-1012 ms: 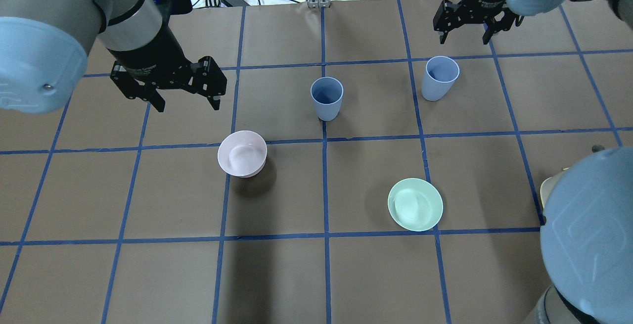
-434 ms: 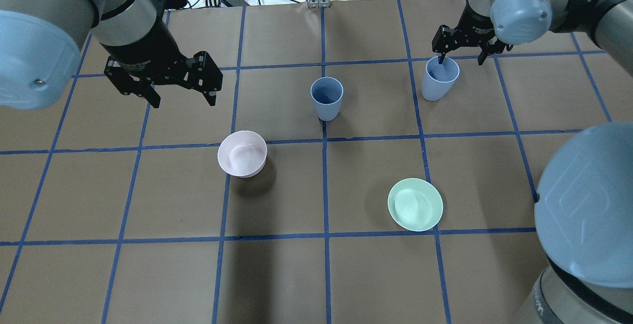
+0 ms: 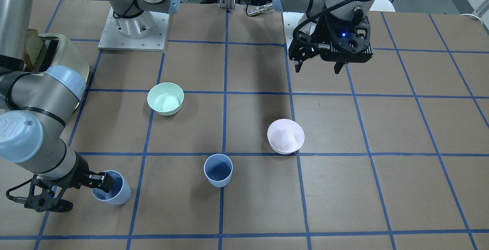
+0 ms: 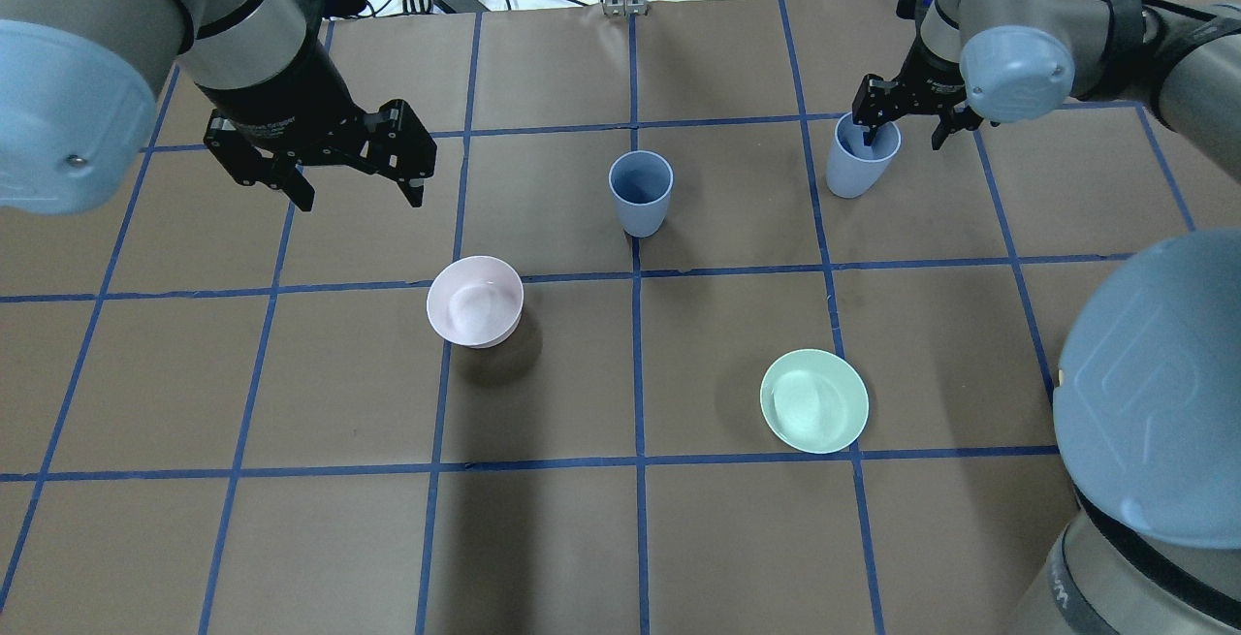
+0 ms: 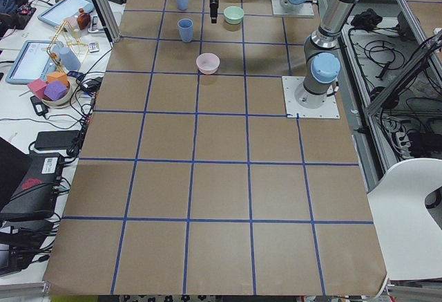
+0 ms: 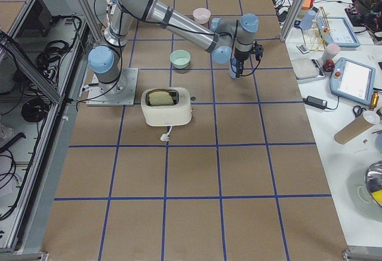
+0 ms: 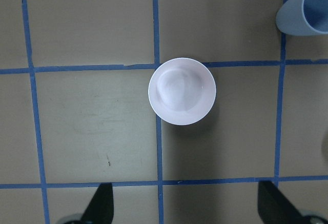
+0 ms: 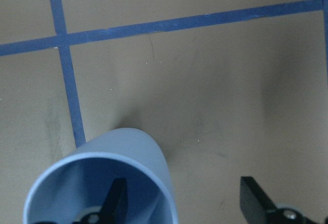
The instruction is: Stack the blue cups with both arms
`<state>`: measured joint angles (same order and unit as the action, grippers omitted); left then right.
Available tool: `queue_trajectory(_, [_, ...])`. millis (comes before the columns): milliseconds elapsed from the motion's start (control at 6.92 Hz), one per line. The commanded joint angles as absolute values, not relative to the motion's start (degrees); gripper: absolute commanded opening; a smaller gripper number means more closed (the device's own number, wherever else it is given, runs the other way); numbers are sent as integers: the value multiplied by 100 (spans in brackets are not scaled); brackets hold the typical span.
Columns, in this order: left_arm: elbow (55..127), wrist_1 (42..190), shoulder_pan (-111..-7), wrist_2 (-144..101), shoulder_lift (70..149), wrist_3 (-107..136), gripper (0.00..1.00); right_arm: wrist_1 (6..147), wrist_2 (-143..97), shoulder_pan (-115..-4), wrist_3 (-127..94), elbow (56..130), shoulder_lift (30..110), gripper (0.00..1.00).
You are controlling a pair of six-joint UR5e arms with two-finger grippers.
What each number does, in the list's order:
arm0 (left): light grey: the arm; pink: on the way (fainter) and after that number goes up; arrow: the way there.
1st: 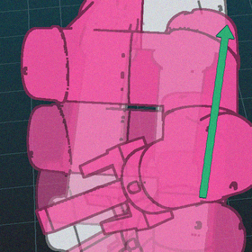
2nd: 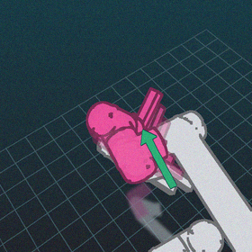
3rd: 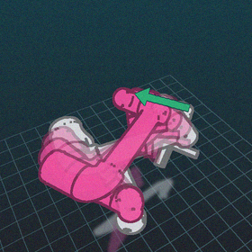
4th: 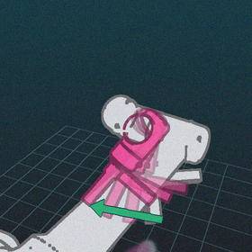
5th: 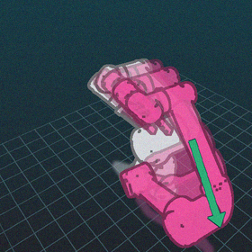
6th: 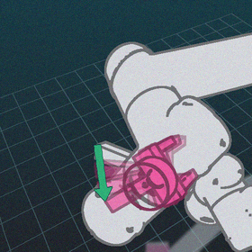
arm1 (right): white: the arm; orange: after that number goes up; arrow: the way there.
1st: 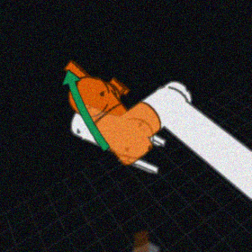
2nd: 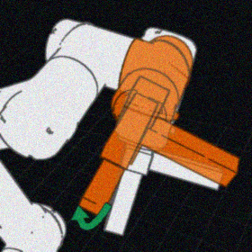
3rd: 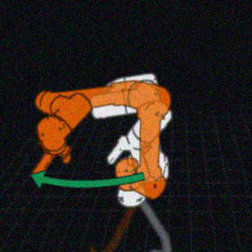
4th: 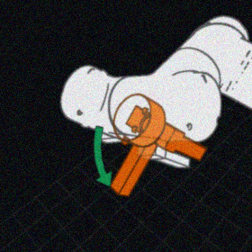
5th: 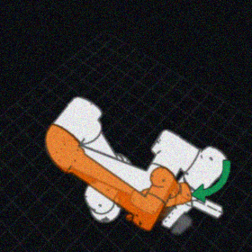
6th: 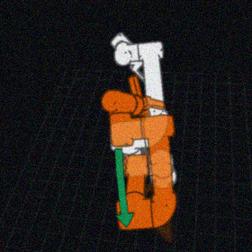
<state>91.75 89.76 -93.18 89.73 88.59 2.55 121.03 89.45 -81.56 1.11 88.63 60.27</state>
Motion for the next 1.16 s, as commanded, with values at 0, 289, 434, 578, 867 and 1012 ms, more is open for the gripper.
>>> queue_trajectory(0, [9167,8982,-9308,8974,8859,246,100,12208,8712,-8156,123,8930,6073,8])
queue_trajectory(289, [9167,8982,-9316,8974,8859,246,100,12208,8710,-8165,176,8930,6213,0])
queue_trajectory(434, [9176,8982,-9308,8982,8859,246,100,12130,8727,-8261,167,8947,6475,0])
queue_trajectory(578, [9167,8982,-9308,8974,8859,246,100,11998,8780,-8523,158,8973,6765,0])
queue_trajectory(867, [9167,8991,-9308,8974,8859,246,100,11848,8771,-9251,-548,8921,7162,0])
queue_trajectory(1012, [9167,9009,-9308,8974,8859,246,100,11900,8824,-9768,-1189,8886,7207,0])
